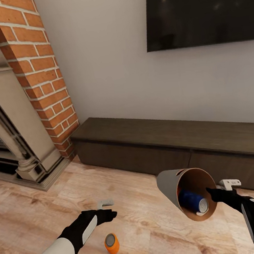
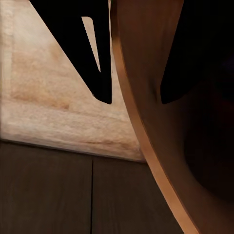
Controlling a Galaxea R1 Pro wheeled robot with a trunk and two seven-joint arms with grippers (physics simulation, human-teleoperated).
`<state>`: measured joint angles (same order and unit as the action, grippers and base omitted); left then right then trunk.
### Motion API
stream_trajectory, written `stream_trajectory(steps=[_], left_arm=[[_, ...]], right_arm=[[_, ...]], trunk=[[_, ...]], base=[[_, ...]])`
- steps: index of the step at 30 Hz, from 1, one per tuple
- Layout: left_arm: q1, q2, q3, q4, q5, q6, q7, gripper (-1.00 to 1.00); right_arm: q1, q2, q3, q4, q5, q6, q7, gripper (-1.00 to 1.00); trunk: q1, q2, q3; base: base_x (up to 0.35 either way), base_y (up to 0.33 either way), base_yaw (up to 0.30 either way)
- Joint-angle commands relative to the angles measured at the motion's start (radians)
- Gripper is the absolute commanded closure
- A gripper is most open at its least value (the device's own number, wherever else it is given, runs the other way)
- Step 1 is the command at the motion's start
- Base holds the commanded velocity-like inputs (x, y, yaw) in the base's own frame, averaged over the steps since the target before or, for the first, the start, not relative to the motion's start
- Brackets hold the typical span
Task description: Put the three can of soda from the living room inside the tash can in the kitchen.
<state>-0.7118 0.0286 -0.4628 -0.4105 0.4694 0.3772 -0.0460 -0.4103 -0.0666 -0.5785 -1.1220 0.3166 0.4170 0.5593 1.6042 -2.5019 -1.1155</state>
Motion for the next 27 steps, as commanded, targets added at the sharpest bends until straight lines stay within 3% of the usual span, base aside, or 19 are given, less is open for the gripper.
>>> stream_trajectory(steps=[1, 10, 18, 27], left_arm=[[0.000, -0.002, 0.000, 0.000, 0.000, 0.000, 0.002, -1.00], [-0.002, -0.007, -0.002, -0.001, 0.000, 0.003, 0.008, -1.00], [-0.002, -0.006, -0.002, 0.001, 0.001, 0.003, 0.009, -1.00], [-0.002, -0.005, -0.002, 0.004, 0.000, 0.002, 0.010, -1.00]], right_arm=[[-0.001, 0.000, 0.002, -0.002, -0.014, 0.005, 0.005, 1.00], [-0.015, -0.007, 0.008, -0.015, -0.008, 0.038, 0.006, 1.00], [-0.025, -0.008, 0.011, -0.150, -0.010, 0.155, 0.017, 1.00], [-0.071, -0.009, 0.014, -0.174, -0.009, 0.181, 0.018, 1.00]], trunk=[[0.000, 0.000, -0.004], [0.004, -0.002, -0.039], [0.008, -0.004, -0.070], [0.012, -0.006, -0.104]], base=[[0.000, 0.000, 0.000], [0.000, 0.000, 0.000], [0.000, 0.000, 0.000], [0.000, 0.000, 0.000]])
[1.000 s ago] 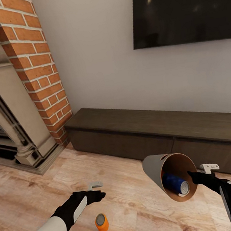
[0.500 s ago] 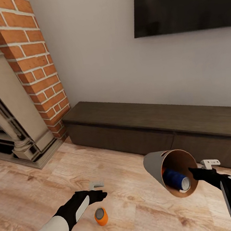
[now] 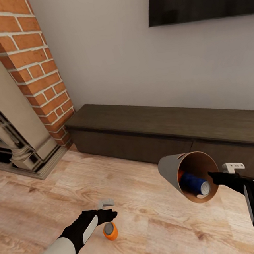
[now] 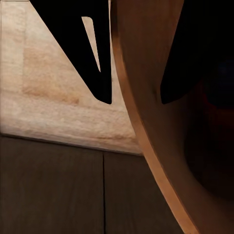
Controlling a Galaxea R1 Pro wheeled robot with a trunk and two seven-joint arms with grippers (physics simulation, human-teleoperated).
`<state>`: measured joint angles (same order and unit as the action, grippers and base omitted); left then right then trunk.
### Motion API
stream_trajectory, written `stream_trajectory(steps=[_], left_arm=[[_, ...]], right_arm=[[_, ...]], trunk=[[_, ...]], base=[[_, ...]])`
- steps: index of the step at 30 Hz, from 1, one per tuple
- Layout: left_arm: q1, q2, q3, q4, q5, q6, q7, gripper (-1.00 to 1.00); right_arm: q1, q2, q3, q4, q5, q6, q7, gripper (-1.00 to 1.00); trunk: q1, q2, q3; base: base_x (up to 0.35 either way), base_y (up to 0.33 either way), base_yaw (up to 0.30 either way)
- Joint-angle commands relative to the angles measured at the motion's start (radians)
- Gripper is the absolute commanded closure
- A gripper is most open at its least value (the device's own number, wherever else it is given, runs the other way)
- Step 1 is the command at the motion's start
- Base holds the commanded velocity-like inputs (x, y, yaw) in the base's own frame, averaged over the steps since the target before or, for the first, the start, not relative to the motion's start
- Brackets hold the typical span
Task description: Put the three can of soda from the living room inside the tash can in the kitchen.
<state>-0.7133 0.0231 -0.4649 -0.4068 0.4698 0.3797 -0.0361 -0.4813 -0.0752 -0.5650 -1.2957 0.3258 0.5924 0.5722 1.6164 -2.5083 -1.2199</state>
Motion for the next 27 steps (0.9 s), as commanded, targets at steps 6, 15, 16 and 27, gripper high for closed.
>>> stream_trajectory(steps=[6, 15, 16, 27], left_arm=[[0.000, 0.004, 0.001, 0.000, 0.001, 0.001, -0.001, -1.00], [0.000, 0.009, 0.005, -0.001, 0.002, 0.001, -0.002, -1.00], [0.000, 0.009, 0.005, -0.001, 0.003, 0.001, -0.002, -1.00], [0.000, 0.004, 0.000, -0.001, 0.001, 0.001, -0.001, -1.00]], right_arm=[[-0.006, 0.000, 0.023, -0.003, -0.015, 0.024, 0.006, 1.00], [-0.007, 0.000, 0.037, -0.006, -0.015, 0.026, 0.006, 1.00], [-0.007, 0.000, 0.037, -0.006, -0.015, 0.026, 0.006, 1.00], [-0.006, 0.004, 0.042, -0.007, -0.016, 0.026, 0.006, 1.00]], trunk=[[0.003, -0.002, -0.023], [0.005, -0.003, -0.046], [0.005, -0.003, -0.046], [0.009, -0.005, -0.077]], base=[[0.000, 0.000, 0.000], [0.000, 0.000, 0.000], [0.000, 0.000, 0.000], [0.000, 0.000, 0.000]])
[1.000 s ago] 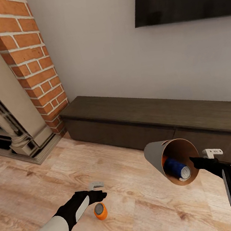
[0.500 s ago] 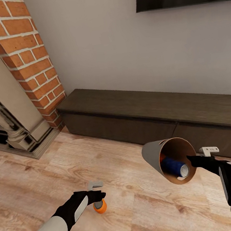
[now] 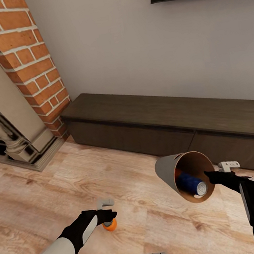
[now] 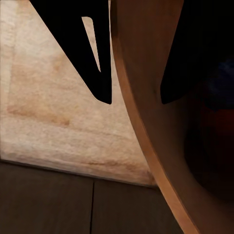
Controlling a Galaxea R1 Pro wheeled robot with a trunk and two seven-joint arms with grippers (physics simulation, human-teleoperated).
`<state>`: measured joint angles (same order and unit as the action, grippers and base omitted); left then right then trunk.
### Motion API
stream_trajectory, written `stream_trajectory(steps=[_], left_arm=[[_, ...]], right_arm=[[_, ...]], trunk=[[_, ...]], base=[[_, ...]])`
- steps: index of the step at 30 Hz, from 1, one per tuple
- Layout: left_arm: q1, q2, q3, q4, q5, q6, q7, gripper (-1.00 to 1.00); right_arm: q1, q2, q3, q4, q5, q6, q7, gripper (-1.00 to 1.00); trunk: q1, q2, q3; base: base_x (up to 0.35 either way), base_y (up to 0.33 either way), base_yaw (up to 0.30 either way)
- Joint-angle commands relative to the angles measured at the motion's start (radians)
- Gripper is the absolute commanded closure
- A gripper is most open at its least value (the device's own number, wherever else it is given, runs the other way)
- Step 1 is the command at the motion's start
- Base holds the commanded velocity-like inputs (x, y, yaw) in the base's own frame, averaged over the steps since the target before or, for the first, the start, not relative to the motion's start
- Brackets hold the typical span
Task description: Put the three can of soda from the living room inside the tash can in the kitchen.
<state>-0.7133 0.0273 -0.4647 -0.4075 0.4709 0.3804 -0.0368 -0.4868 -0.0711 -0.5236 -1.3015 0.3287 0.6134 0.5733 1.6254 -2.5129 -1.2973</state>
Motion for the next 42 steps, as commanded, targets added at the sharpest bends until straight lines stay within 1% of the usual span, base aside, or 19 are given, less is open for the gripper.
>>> stream_trajectory(steps=[1, 6, 12, 16, 22, 25, 34, 39, 42], left_arm=[[0.000, 0.000, 0.000, 0.000, 0.000, 0.000, 0.000, -1.00], [0.000, 0.003, 0.001, 0.000, 0.000, 0.000, 0.000, -1.00], [0.000, 0.003, 0.001, 0.000, 0.000, -0.001, 0.000, -1.00], [0.000, 0.002, 0.001, 0.000, 0.000, -0.002, 0.000, -1.00], [0.000, 0.001, 0.001, 0.000, 0.000, -0.002, 0.000, -1.00], [0.000, 0.001, 0.001, 0.000, 0.000, -0.002, 0.000, -1.00], [0.000, 0.000, 0.001, 0.000, 0.001, -0.002, 0.000, -1.00], [0.000, 0.000, 0.001, 0.000, 0.001, -0.002, 0.000, -1.00], [0.000, 0.001, 0.001, -0.001, 0.001, -0.002, 0.000, -1.00]], right_arm=[[-0.001, 0.000, 0.003, -0.001, -0.019, 0.005, 0.005, 1.00], [0.000, 0.000, 0.015, -0.001, -0.019, 0.005, 0.005, 1.00], [0.000, 0.000, 0.018, -0.001, -0.019, 0.005, 0.005, 1.00], [0.000, 0.002, 0.019, -0.001, -0.019, 0.005, 0.005, 1.00], [0.000, 0.006, 0.022, -0.001, -0.019, 0.005, 0.005, 1.00], [0.000, 0.007, 0.036, -0.001, -0.018, 0.005, 0.004, 1.00], [0.001, 0.008, 0.042, -0.001, -0.019, 0.005, 0.004, 1.00], [0.001, 0.008, 0.042, -0.001, -0.019, 0.005, 0.004, 1.00], [0.001, 0.008, 0.043, -0.001, -0.019, 0.005, 0.003, 1.00]], trunk=[[0.000, 0.000, -0.004], [0.003, -0.002, -0.023], [0.003, -0.002, -0.023], [0.004, -0.002, -0.039], [0.004, -0.002, -0.039], [0.006, -0.003, -0.050], [0.006, -0.003, -0.050], [0.008, -0.004, -0.070], [0.008, -0.004, -0.070]], base=[[0.000, 0.000, 0.000], [0.000, 0.000, 0.000], [0.000, 0.000, 0.000], [0.000, 0.000, 0.000], [0.000, 0.000, 0.000], [0.000, 0.000, 0.000], [0.000, 0.000, 0.000], [0.000, 0.000, 0.000], [0.000, 0.000, 0.000]])
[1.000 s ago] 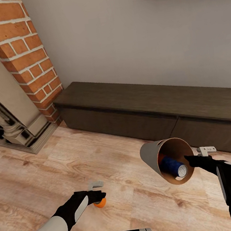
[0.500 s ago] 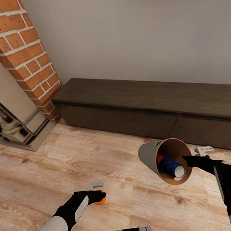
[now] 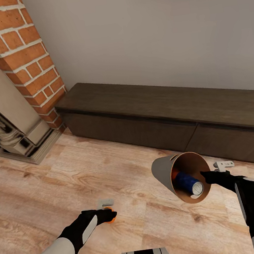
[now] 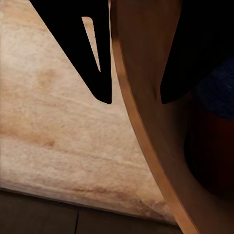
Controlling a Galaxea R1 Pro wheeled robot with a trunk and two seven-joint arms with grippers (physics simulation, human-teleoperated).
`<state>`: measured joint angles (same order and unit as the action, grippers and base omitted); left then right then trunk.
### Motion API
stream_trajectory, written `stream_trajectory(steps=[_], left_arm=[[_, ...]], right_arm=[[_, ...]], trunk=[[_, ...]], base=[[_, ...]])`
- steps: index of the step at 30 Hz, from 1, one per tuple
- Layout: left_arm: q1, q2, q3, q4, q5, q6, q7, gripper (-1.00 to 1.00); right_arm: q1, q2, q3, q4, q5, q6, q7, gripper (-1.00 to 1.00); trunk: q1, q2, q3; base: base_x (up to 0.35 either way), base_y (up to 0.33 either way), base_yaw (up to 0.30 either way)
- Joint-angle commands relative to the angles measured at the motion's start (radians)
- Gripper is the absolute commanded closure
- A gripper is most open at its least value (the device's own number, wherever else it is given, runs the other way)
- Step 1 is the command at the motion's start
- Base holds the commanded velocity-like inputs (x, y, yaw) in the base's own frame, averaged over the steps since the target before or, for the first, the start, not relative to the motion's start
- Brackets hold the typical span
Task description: Put the three can of soda from the living room inside the tash can in the kitchen.
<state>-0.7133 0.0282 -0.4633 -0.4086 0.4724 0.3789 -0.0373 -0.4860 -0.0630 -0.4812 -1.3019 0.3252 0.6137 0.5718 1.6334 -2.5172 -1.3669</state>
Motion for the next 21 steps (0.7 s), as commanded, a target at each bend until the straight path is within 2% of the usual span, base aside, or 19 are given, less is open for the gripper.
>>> stream_trajectory(steps=[1, 7, 12, 18, 19, 21], left_arm=[[0.000, 0.002, 0.001, -0.001, 0.000, 0.000, -0.001, -1.00], [0.000, 0.004, 0.003, -0.004, 0.000, 0.000, -0.001, -1.00], [0.000, 0.003, 0.003, -0.003, 0.000, 0.000, -0.001, -1.00], [0.000, 0.004, 0.003, -0.006, 0.000, -0.003, -0.001, -1.00], [0.000, 0.004, 0.003, -0.006, 0.001, -0.004, -0.001, 1.00], [0.000, 0.004, 0.004, -0.007, 0.001, -0.008, -0.001, 1.00]], right_arm=[[0.000, 0.000, 0.000, 0.000, -0.015, 0.005, 0.005, 1.00], [0.000, 0.000, 0.001, 0.000, -0.015, 0.005, 0.004, 1.00], [0.000, 0.000, 0.001, 0.000, -0.015, 0.005, 0.004, 1.00], [0.000, 0.001, 0.002, 0.000, -0.015, 0.005, 0.003, 1.00], [0.000, 0.001, 0.002, 0.000, -0.015, 0.005, 0.003, 1.00], [0.000, 0.002, 0.003, 0.000, -0.015, 0.005, 0.001, 1.00]], trunk=[[0.000, 0.000, 0.000], [0.000, 0.000, 0.000], [0.002, -0.001, -0.019], [0.002, -0.001, -0.019], [0.002, -0.001, -0.019], [0.002, -0.001, -0.019]], base=[[0.000, 0.000, 0.000], [0.000, 0.000, 0.000], [0.000, 0.000, 0.000], [0.000, 0.000, 0.000], [0.000, 0.000, 0.000], [0.000, 0.000, 0.000]])
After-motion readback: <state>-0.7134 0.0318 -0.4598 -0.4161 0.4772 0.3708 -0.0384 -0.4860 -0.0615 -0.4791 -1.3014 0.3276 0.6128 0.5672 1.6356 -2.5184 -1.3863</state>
